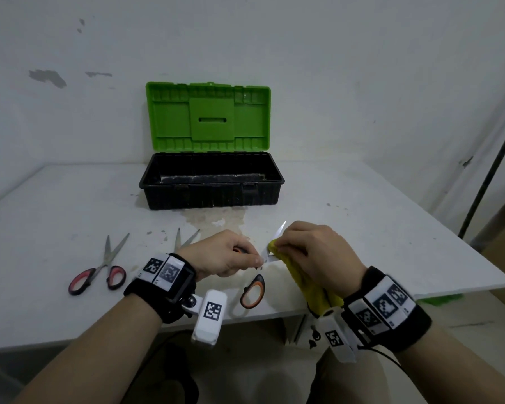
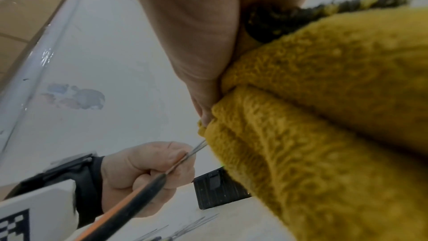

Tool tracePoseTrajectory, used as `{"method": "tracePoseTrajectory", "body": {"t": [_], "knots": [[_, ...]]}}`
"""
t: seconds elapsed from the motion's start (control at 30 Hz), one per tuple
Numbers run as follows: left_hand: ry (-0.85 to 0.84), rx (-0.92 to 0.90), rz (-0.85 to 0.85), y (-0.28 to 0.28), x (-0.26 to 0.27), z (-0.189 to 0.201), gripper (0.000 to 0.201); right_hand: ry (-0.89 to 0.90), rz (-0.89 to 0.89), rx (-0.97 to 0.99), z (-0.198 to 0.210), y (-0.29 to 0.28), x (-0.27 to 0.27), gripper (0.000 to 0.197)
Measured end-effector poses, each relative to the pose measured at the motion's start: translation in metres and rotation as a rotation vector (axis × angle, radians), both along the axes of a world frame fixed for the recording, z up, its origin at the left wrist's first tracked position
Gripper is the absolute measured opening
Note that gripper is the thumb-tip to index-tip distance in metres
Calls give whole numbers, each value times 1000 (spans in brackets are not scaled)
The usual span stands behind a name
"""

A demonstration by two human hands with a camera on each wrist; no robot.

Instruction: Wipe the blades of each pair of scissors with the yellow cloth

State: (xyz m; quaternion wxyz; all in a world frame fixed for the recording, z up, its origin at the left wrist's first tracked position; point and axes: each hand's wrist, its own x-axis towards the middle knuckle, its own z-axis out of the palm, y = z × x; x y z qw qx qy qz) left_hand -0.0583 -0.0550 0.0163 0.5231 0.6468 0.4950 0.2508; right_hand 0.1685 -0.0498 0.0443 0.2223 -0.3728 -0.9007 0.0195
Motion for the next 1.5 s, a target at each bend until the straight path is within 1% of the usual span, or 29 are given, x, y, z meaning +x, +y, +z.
{"method": "tracePoseTrajectory", "body": {"t": [0.07,0.23,0.33,0.4,0.47,0.53,0.6,0.67,0.77,0.83,0.93,1.0,1.07,1.17,1.27,1.33,1.5], "knots": [[14,0,-18,-1,2,1,13,2,-7,-4,-1,4,0,17],[-2,6,-3,-2,7,1,12,182,-194,-45,1,19,6,15],[21,13,33,1,4,0,15,226,-167,1,9,9,9,14],[36,26,52,1,4,0,15,180,-84,-6,12,-2,5,15],[44,36,44,2,6,0,15,84,-23,-36,7,-10,-3,17],[79,64,21,0,10,2,15,13,-21,-54,-1,-12,-8,19],[140,95,-1,-1,12,2,18,13,-44,-69,-6,-10,-10,18],[172,108,-11,-2,12,1,19,56,-88,-69,-6,-4,-10,19],[194,116,-22,-3,14,-1,19,147,-224,-53,0,8,-11,19],[194,118,3,-4,16,-5,19,185,-309,-51,5,17,-10,18],[97,48,97,-5,15,-11,18,244,-325,-46,12,14,-2,15],[18,1,169,-4,11,-13,19,247,-274,-53,13,2,-1,13],[-59,-45,225,-2,10,-15,21,220,-225,-97,5,-11,-4,12],[-219,-159,265,-2,15,-14,14,186,-206,-139,-11,-16,-13,14],[-349,-234,253,-4,20,-12,14,174,-209,-145,-19,-13,-19,18],[-383,-219,249,-4,22,-12,13,171,-210,-154,-23,-13,-21,19],[-384,-192,301,-4,24,-12,12,141,-229,-196,-21,-13,-16,18]]}}
